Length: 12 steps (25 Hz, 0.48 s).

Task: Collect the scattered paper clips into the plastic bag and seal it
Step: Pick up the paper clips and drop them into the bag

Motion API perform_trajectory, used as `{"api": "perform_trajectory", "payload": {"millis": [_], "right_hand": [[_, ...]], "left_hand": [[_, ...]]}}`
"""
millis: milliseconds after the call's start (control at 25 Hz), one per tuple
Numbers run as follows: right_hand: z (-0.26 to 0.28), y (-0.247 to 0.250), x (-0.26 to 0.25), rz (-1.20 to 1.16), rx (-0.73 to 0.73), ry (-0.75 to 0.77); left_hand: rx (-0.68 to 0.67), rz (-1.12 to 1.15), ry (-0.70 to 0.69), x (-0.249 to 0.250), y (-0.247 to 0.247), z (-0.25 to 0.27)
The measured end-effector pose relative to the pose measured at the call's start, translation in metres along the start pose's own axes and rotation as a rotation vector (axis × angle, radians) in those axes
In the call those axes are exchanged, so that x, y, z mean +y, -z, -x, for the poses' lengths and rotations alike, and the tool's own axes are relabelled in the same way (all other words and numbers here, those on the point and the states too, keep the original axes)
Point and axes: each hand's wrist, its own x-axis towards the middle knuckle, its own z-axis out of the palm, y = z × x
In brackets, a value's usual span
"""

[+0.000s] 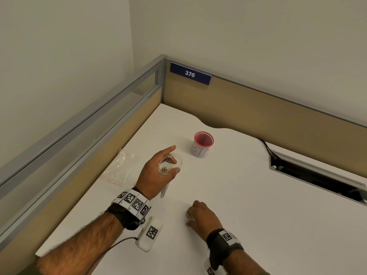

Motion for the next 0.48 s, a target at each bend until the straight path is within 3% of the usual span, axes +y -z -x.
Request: {"api": "perform_trajectory", "payload": {"millis": [280, 480], "right_hand": [[-0.010, 0.006, 0.004, -0.033, 0.086, -0.041], [-0.008, 0.011, 0.004, -0.026, 0.012, -0.118]], "left_hand": [[0.007, -0.009, 0.004, 0.001, 0.002, -0.001], [0.014, 0.004, 0.007, -0.001, 0.003, -0.003]]}}
